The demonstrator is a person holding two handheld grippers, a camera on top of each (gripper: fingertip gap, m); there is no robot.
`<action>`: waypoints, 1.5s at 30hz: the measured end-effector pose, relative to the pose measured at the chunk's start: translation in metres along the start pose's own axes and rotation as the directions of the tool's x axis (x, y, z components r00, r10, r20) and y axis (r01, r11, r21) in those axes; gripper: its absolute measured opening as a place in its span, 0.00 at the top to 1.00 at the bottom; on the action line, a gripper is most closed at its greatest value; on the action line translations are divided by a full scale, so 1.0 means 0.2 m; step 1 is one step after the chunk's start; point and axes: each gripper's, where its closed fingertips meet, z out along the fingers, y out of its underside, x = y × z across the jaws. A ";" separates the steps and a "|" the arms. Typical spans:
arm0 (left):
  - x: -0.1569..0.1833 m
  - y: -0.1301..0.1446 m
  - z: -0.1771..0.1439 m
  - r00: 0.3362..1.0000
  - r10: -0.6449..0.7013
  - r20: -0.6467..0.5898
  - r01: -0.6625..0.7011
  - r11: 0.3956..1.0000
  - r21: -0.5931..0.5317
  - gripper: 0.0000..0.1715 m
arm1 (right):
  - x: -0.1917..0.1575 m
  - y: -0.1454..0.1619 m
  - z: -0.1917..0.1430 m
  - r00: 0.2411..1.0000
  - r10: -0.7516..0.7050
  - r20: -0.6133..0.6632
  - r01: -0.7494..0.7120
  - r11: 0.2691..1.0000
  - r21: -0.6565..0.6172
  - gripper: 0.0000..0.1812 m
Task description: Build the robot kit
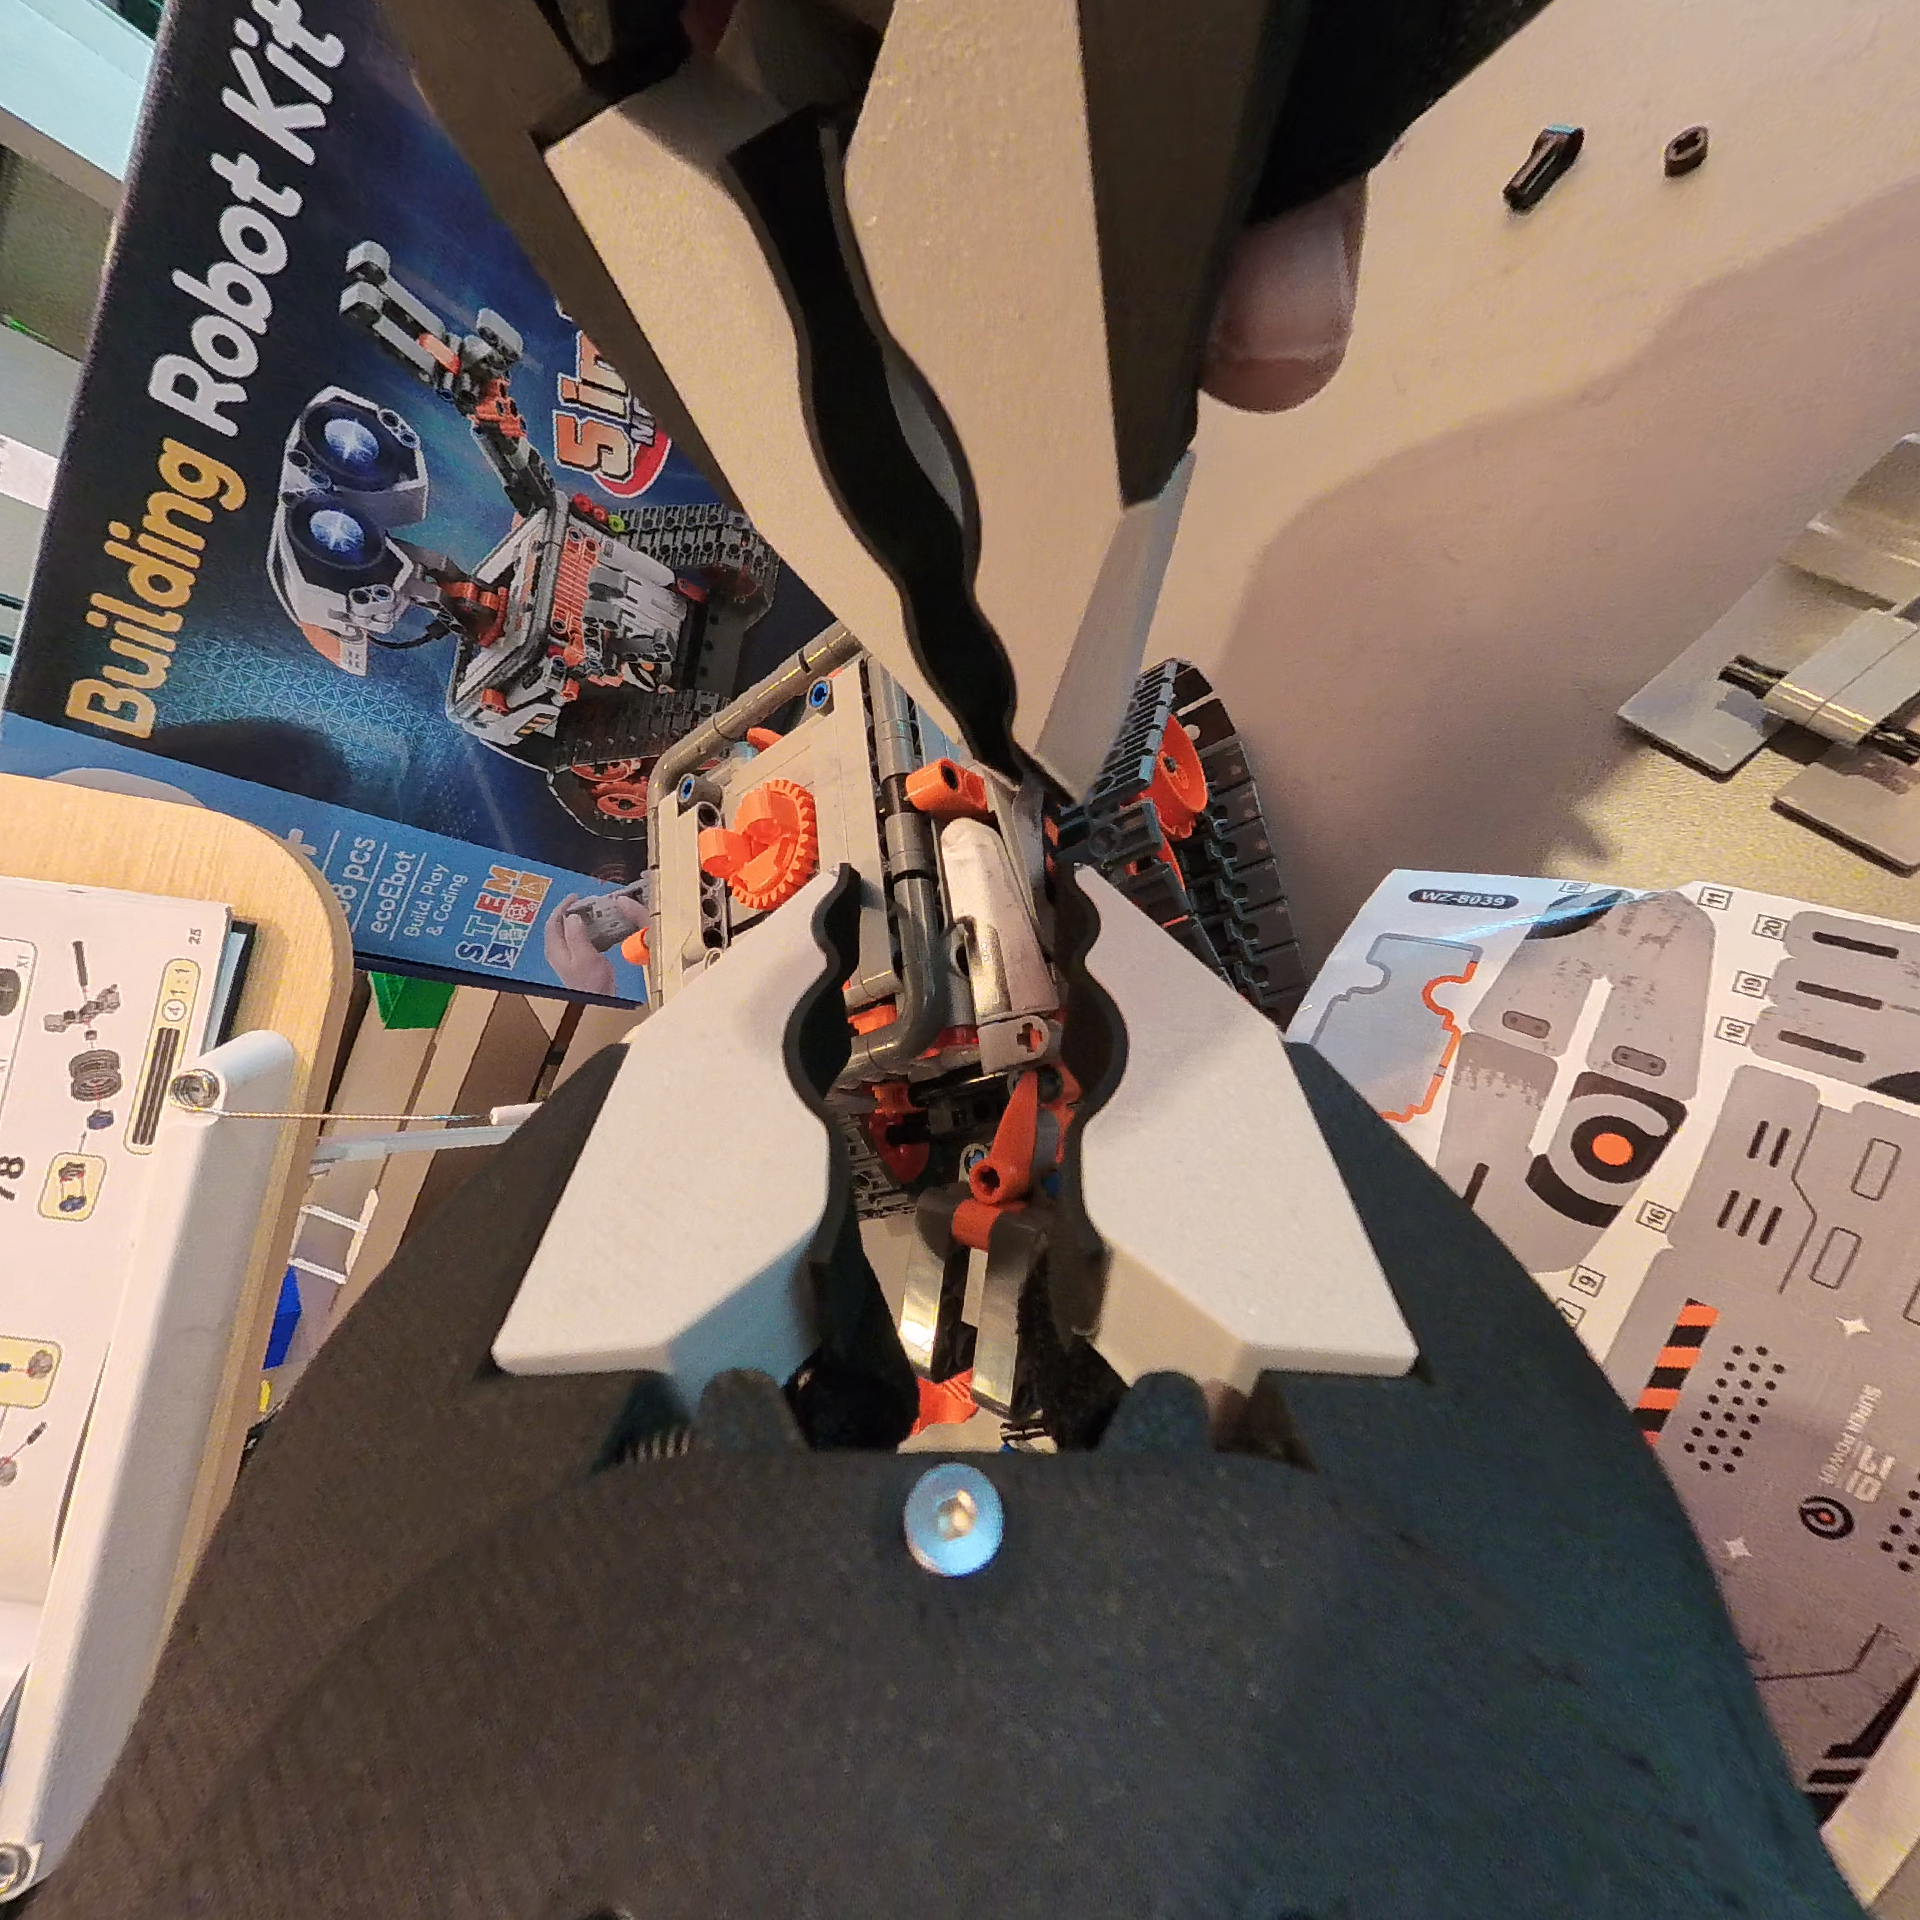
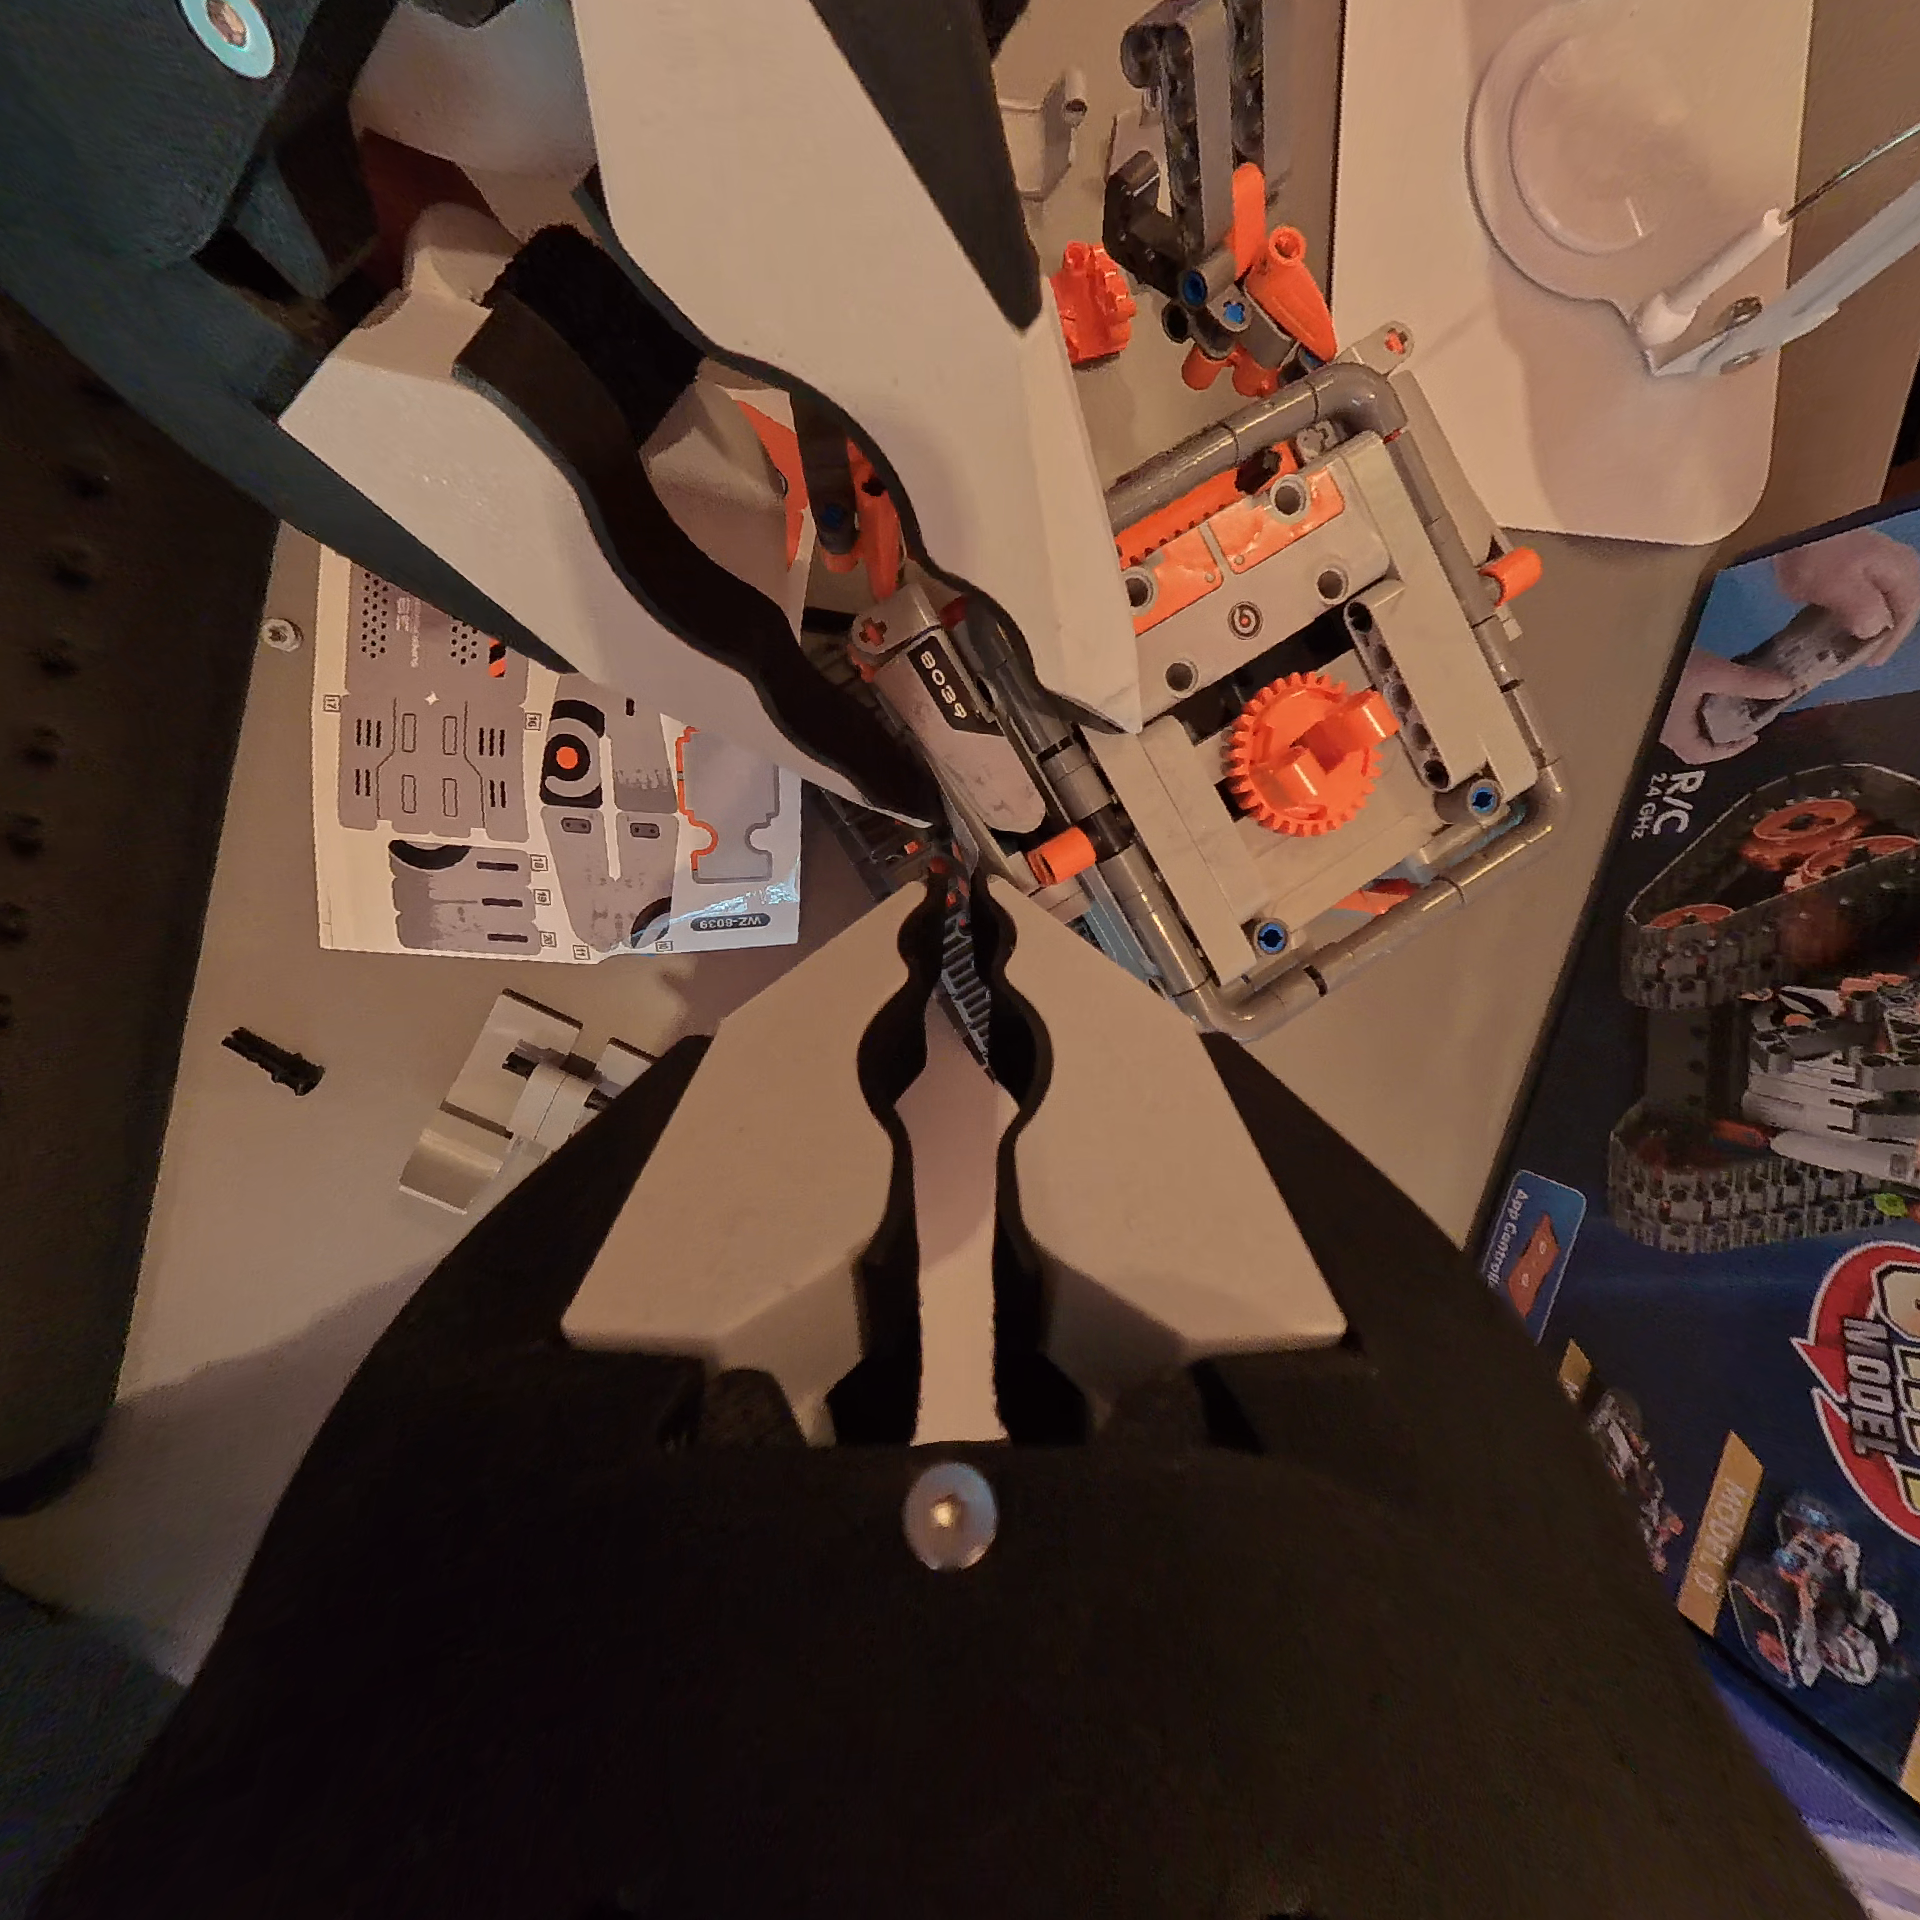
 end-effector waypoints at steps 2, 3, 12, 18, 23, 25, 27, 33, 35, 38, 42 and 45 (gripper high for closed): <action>0.00 0.00 0.00 1.000 0.000 0.002 0.000 1.000 0.000 0.80 | 0.01 0.00 0.00 1.000 -0.003 -0.031 0.002 1.000 -0.022 1.00; 0.00 0.00 0.00 1.000 -0.001 0.002 0.001 1.000 0.002 0.80 | 0.02 0.00 0.00 0.999 -0.009 -0.047 0.007 0.999 -0.037 1.00; -0.01 0.00 0.01 1.000 -0.005 0.004 0.005 1.000 0.007 0.80 | 0.11 0.06 -0.02 0.971 -0.066 -0.230 0.024 0.983 -0.183 0.96; -0.01 0.00 0.01 1.000 -0.001 -0.006 0.001 1.000 0.003 0.80 | 0.09 0.04 -0.04 0.979 -0.059 -0.194 0.034 0.991 -0.127 0.88; -0.01 0.00 0.02 1.000 -0.002 -0.006 0.002 1.000 0.008 0.80 | 0.12 0.08 -0.02 0.985 -0.012 -0.172 -0.008 0.993 -0.116 0.86; -0.02 0.00 0.02 1.000 -0.004 -0.007 0.004 1.000 0.009 0.80 | 0.11 0.07 -0.02 0.987 -0.001 -0.159 -0.015 0.995 -0.103 0.87; -0.02 0.00 0.02 1.000 -0.008 -0.007 0.008 1.000 0.013 0.80 | 0.12 0.06 -0.02 0.988 0.019 -0.151 -0.032 0.996 -0.087 0.86; -0.02 0.00 0.02 1.000 -0.013 -0.008 0.013 1.000 0.016 0.79 | 0.12 0.04 -0.04 0.986 0.033 -0.161 -0.045 0.996 -0.073 0.85; -0.02 0.00 0.02 1.000 -0.013 -0.008 0.014 1.000 0.020 0.79 | 0.12 0.05 -0.03 0.987 0.032 -0.158 -0.045 0.996 -0.081 0.85; -0.02 0.00 0.02 1.000 -0.017 -0.010 0.017 1.000 0.025 0.79 | 0.12 0.04 -0.02 0.988 0.045 -0.151 -0.057 0.996 -0.075 0.91; -0.02 0.00 0.02 1.000 -0.017 -0.005 0.018 0.999 0.026 0.79 | 0.12 0.03 0.00 0.989 0.063 -0.135 -0.073 0.995 -0.067 0.92; -0.03 0.01 0.02 1.000 -0.018 -0.005 0.018 1.000 0.024 0.79 | 0.12 0.02 0.00 0.988 0.086 -0.130 -0.095 0.994 -0.060 0.92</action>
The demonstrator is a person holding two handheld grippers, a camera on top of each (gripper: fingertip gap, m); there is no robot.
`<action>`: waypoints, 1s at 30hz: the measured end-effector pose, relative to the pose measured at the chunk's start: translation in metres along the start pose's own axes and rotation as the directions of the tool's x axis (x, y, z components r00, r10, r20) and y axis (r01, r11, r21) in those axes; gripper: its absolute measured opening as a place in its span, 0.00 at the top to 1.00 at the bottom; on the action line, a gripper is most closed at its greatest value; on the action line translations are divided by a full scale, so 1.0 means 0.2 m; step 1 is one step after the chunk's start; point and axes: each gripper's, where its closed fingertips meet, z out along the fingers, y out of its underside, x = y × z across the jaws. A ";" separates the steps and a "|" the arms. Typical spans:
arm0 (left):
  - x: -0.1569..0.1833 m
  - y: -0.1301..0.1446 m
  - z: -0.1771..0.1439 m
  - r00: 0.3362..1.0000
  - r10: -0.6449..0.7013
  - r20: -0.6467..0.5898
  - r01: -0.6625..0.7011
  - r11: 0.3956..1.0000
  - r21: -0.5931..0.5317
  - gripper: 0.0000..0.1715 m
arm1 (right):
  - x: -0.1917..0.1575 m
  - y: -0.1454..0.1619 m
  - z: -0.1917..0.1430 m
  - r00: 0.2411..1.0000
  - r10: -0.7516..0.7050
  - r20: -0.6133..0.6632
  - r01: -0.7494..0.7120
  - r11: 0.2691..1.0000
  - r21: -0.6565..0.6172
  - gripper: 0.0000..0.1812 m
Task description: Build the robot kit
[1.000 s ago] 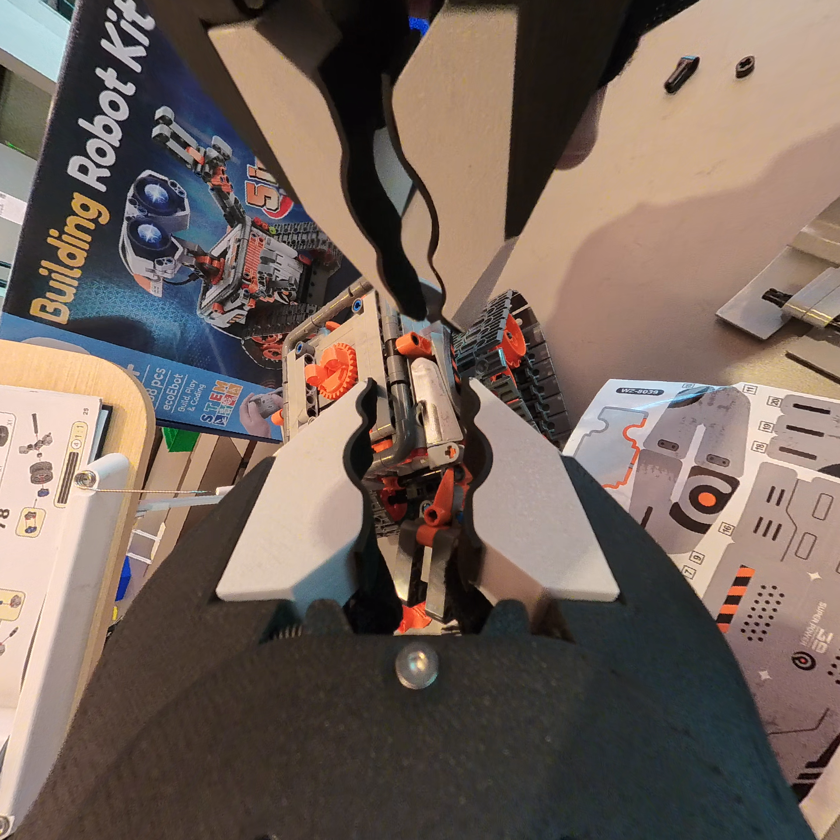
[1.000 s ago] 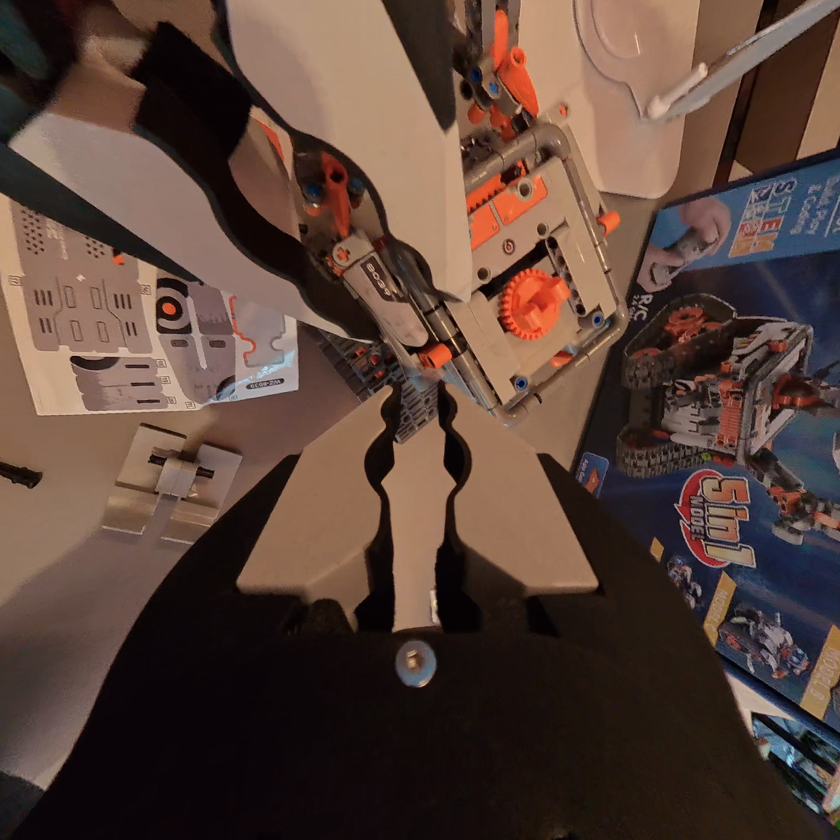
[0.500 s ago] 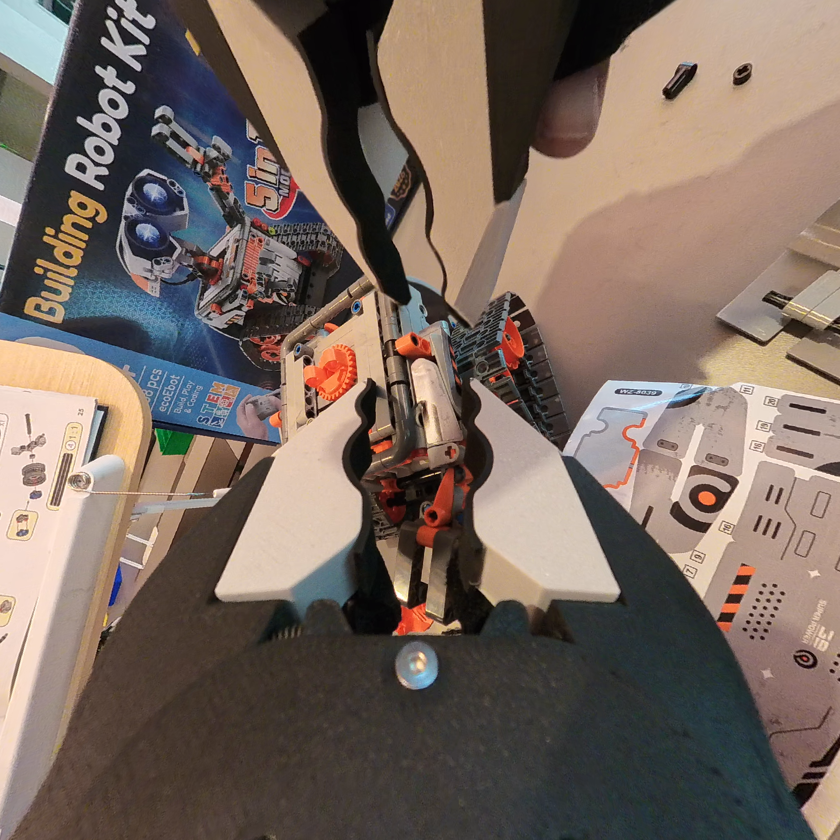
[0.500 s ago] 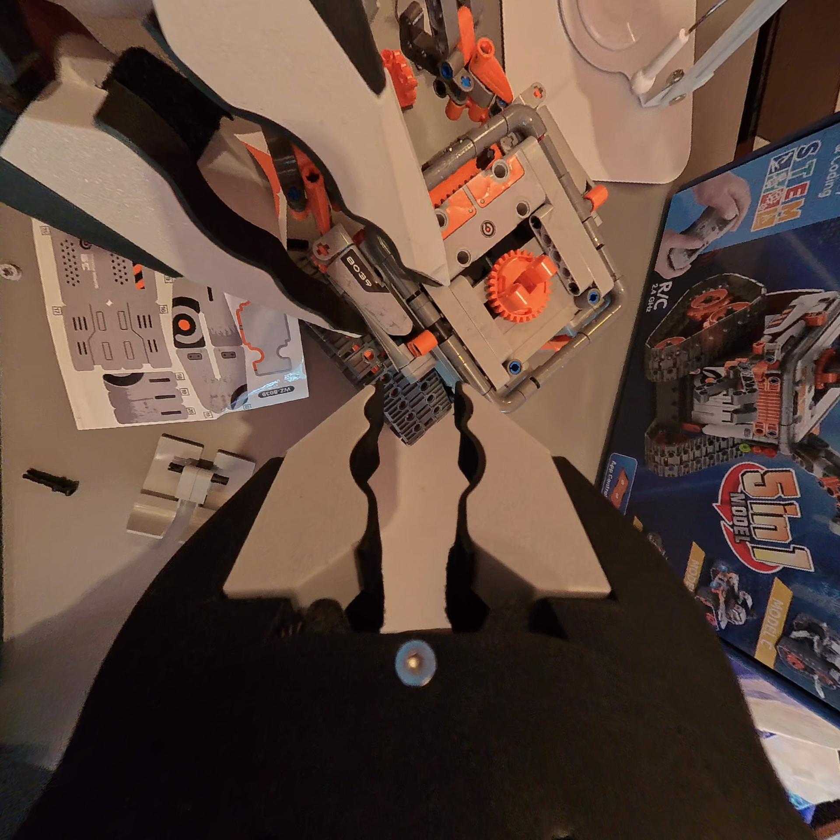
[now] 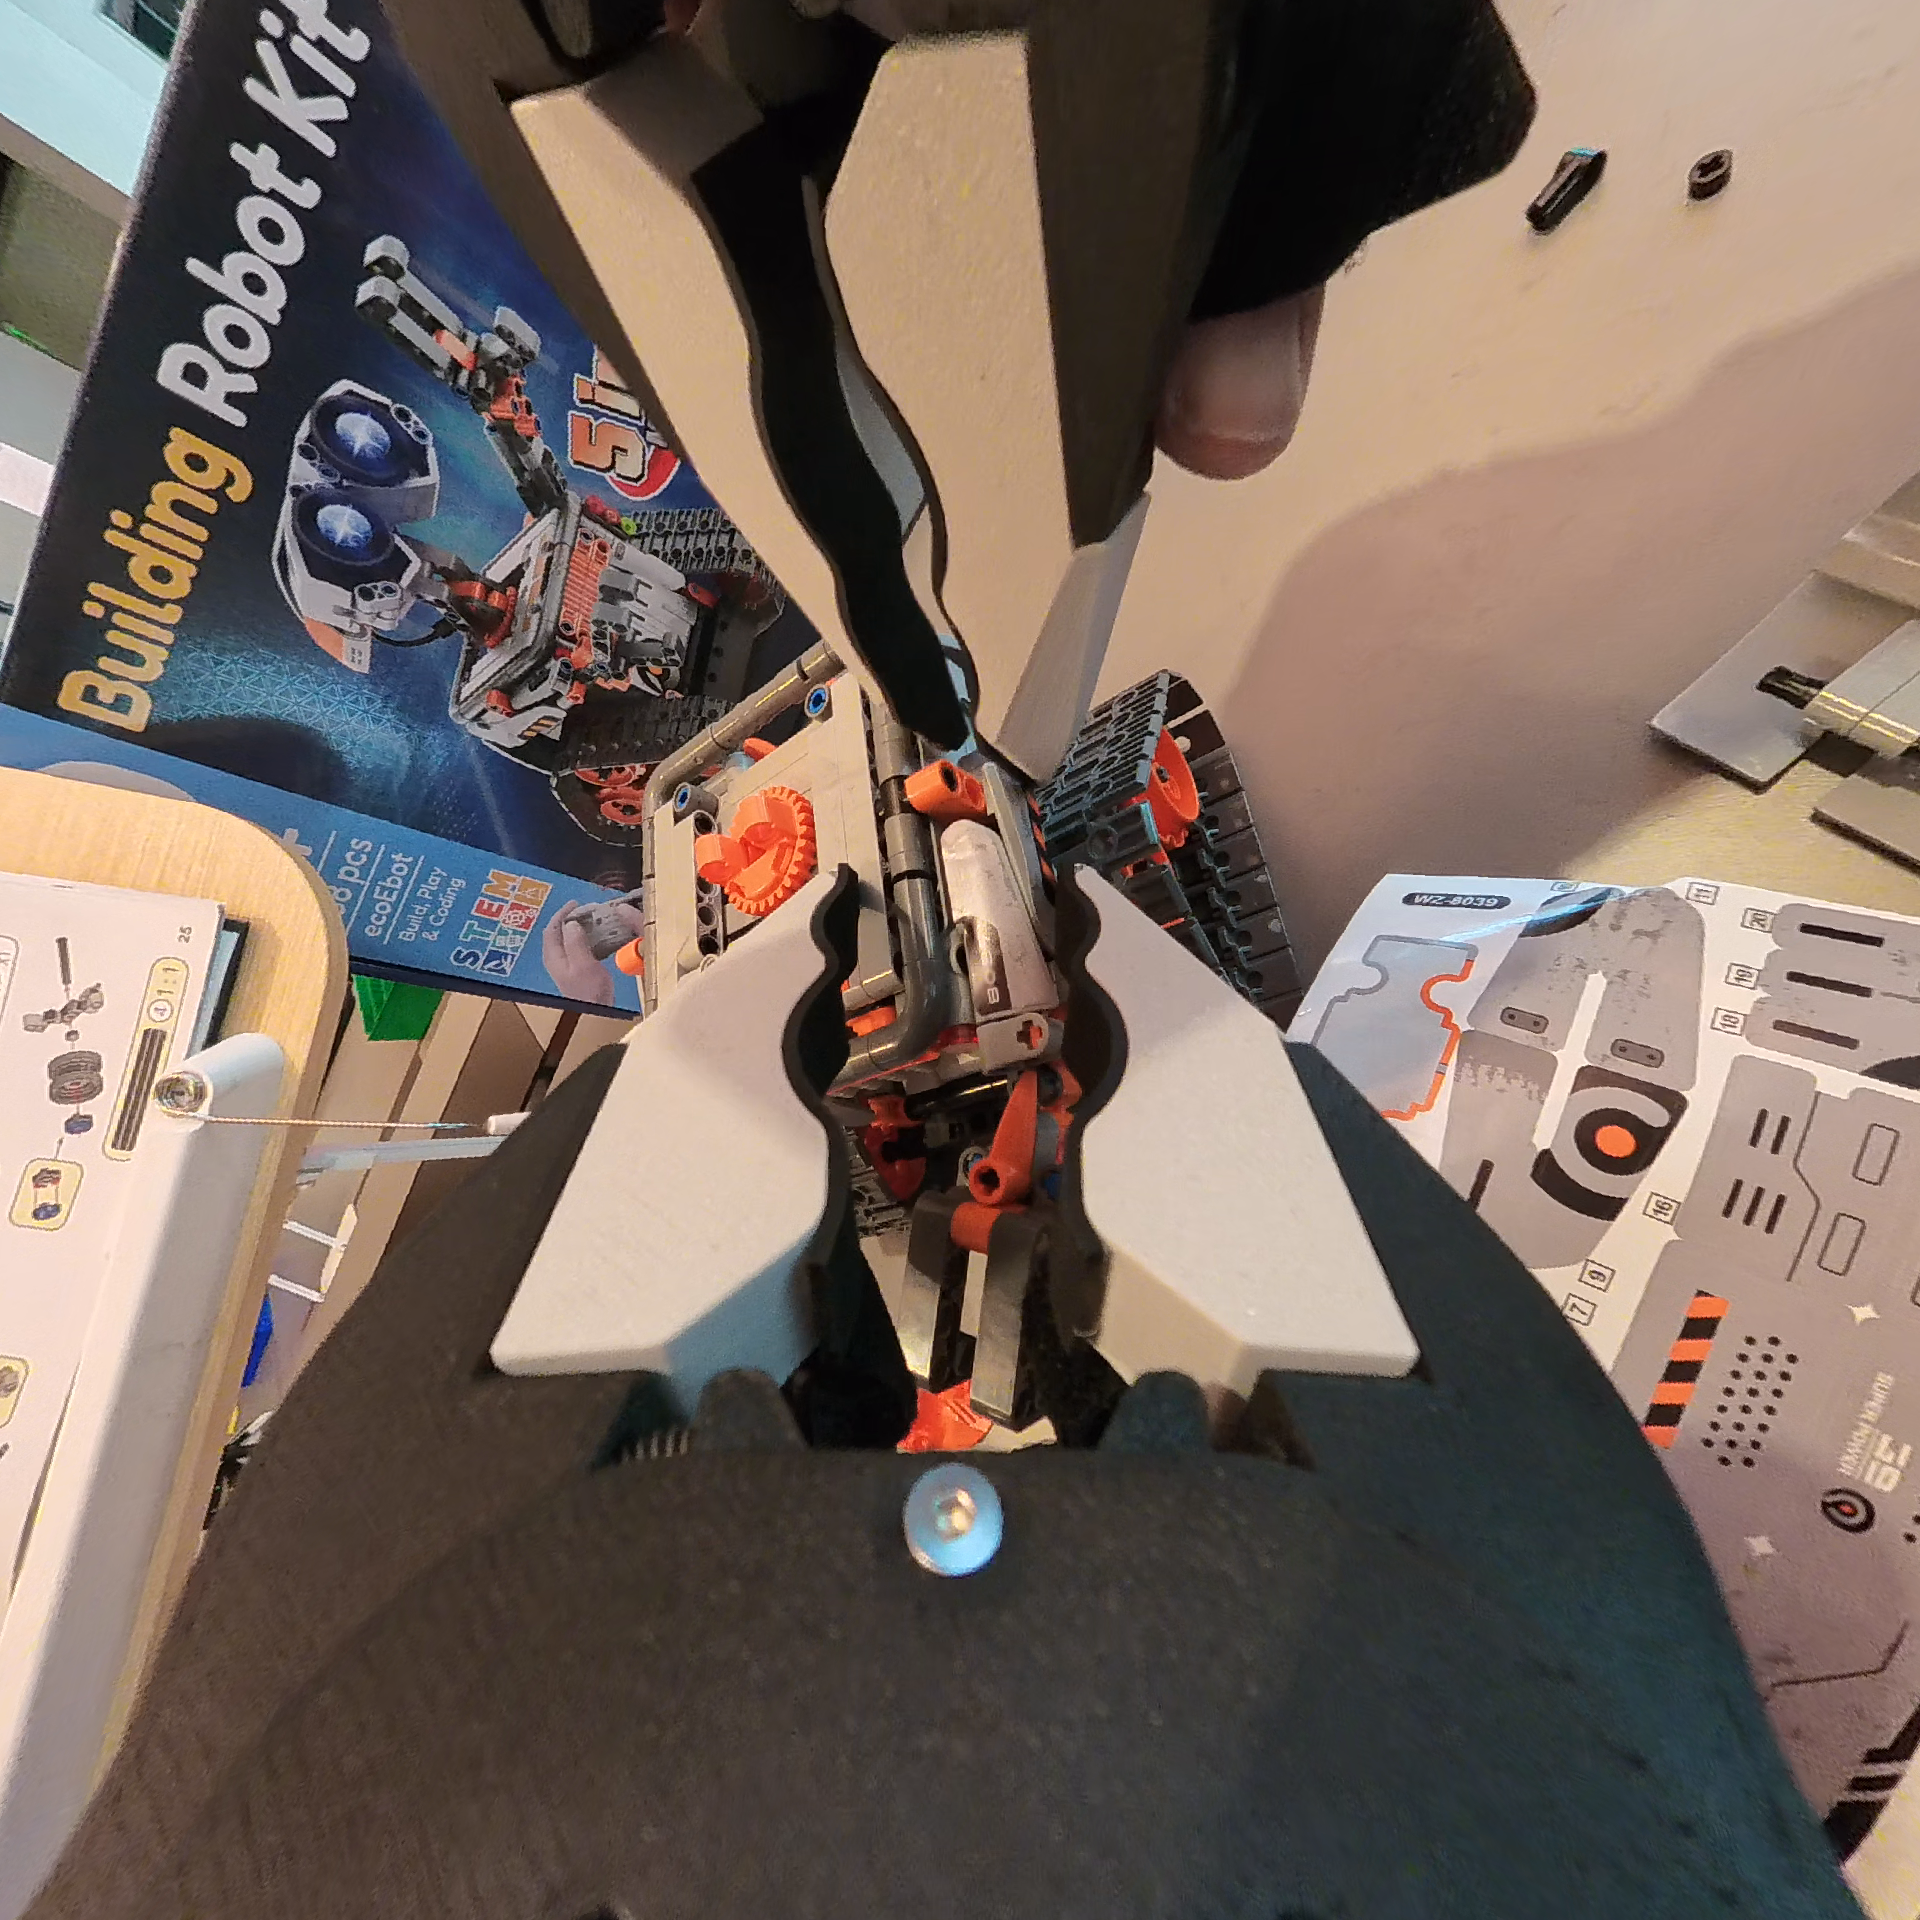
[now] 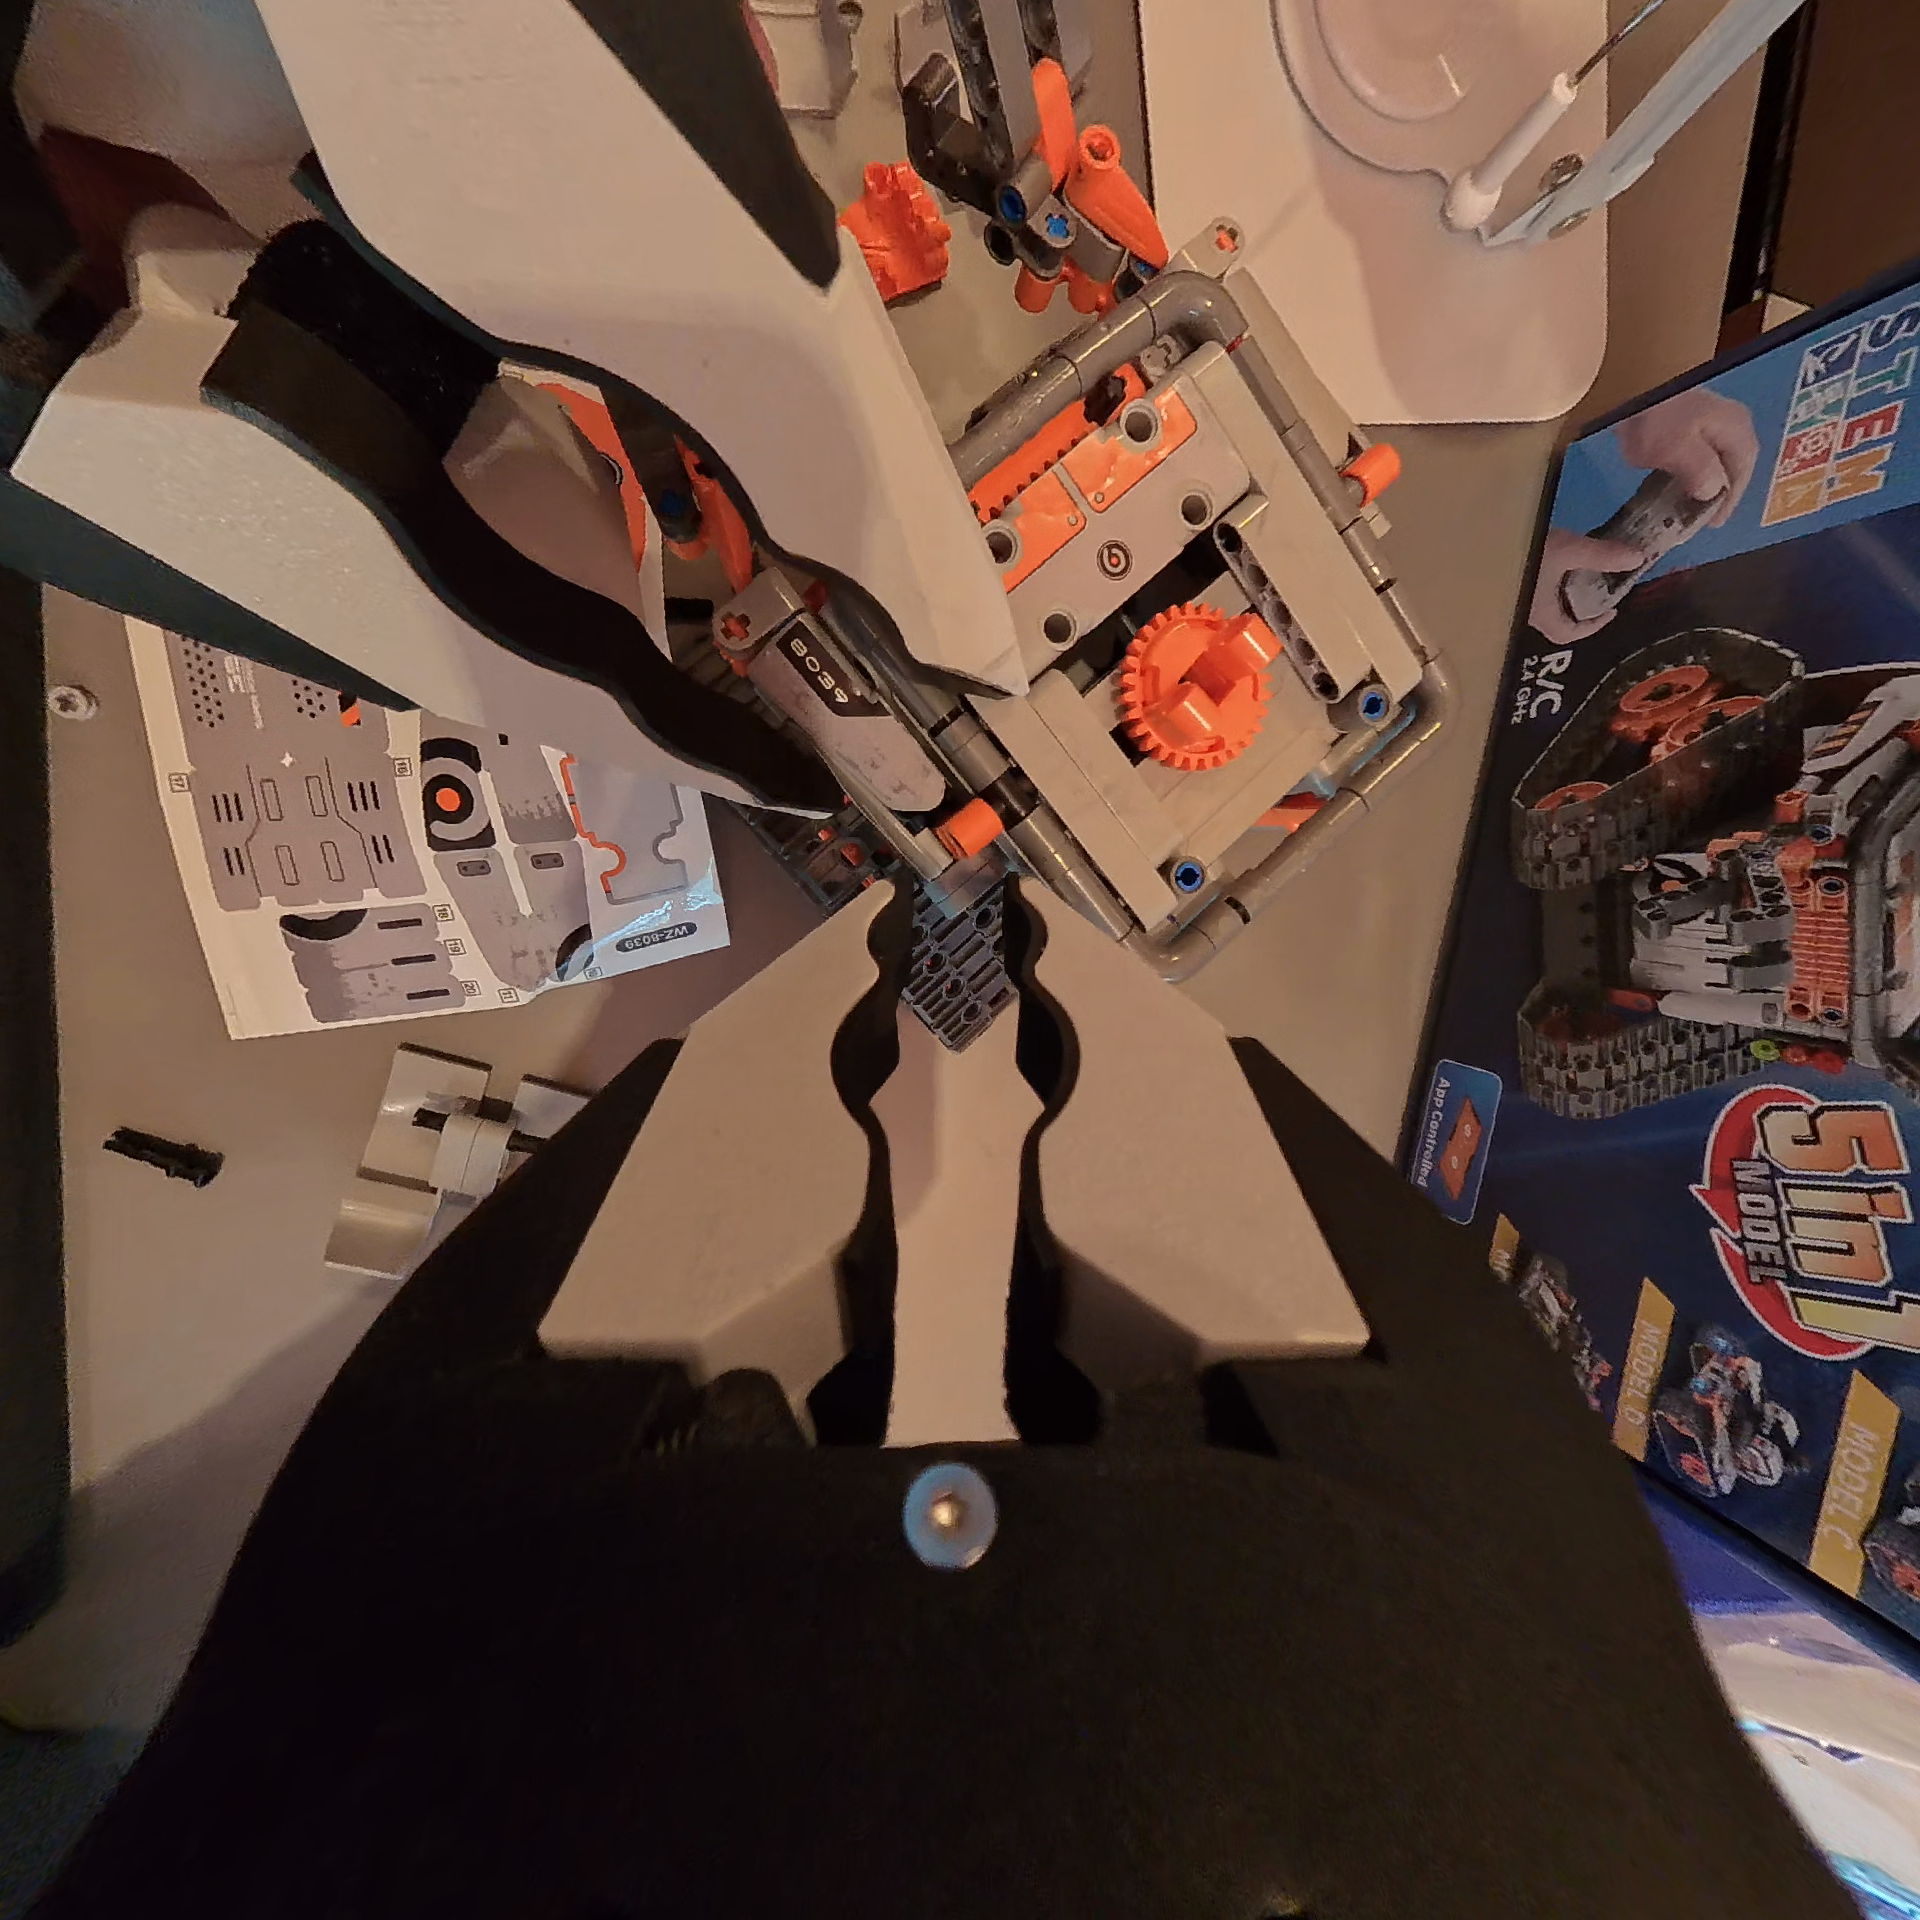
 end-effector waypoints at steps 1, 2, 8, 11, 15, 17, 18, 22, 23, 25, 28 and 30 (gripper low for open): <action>0.00 0.00 0.00 1.000 -0.001 -0.002 0.001 1.000 -0.002 0.79 | 0.00 0.00 0.00 1.000 0.010 0.011 -0.010 1.000 0.006 0.94; 0.00 0.00 0.00 1.000 -0.002 -0.004 0.002 1.000 -0.002 0.79 | -0.01 0.00 0.00 1.000 0.021 0.023 -0.021 1.000 0.012 0.95; -0.01 0.00 0.00 1.000 -0.016 -0.014 0.016 1.000 0.000 0.79 | 0.00 0.01 -0.02 0.998 0.051 0.040 -0.052 0.998 0.028 0.97; 0.00 0.00 -0.01 0.999 -0.025 -0.028 0.025 1.000 -0.001 0.76 | -0.01 0.00 -0.05 0.997 0.048 0.060 -0.052 0.997 0.059 0.96; 0.00 0.01 -0.02 0.998 -0.047 -0.044 0.047 0.999 0.000 0.76 | -0.03 -0.02 -0.05 0.996 0.036 0.080 -0.042 0.995 0.085 0.94; 0.00 0.01 -0.03 0.997 -0.052 -0.052 0.052 0.999 -0.012 0.74 | -0.02 -0.02 -0.03 0.996 0.044 0.075 -0.049 0.996 0.073 0.93; 0.01 0.02 -0.03 0.996 -0.061 -0.065 0.060 0.998 -0.018 0.73 | -0.01 -0.01 -0.02 0.997 0.048 0.068 -0.053 0.996 0.066 0.93; 0.01 0.04 -0.05 0.993 -0.060 -0.097 0.057 0.998 -0.027 0.72 | 0.01 -0.02 -0.02 0.995 0.072 0.064 -0.077 0.994 0.072 0.95; 0.01 0.05 -0.05 0.994 -0.053 -0.094 0.050 0.998 -0.030 0.71 | 0.00 -0.01 -0.03 0.995 0.072 0.064 -0.076 0.995 0.072 0.95; 0.01 0.05 -0.06 0.993 -0.061 -0.105 0.059 0.998 -0.025 0.70 | -0.01 -0.02 -0.04 0.995 0.061 0.073 -0.067 0.995 0.077 0.93; 0.02 0.05 -0.06 0.993 -0.055 -0.107 0.053 0.998 -0.024 0.69 | -0.03 -0.03 -0.03 0.995 0.057 0.077 -0.062 0.996 0.065 0.85; 0.02 0.05 -0.05 0.994 -0.046 -0.100 0.044 0.999 -0.023 0.69 | -0.04 -0.05 0.00 0.995 0.067 0.080 -0.071 0.996 0.061 0.85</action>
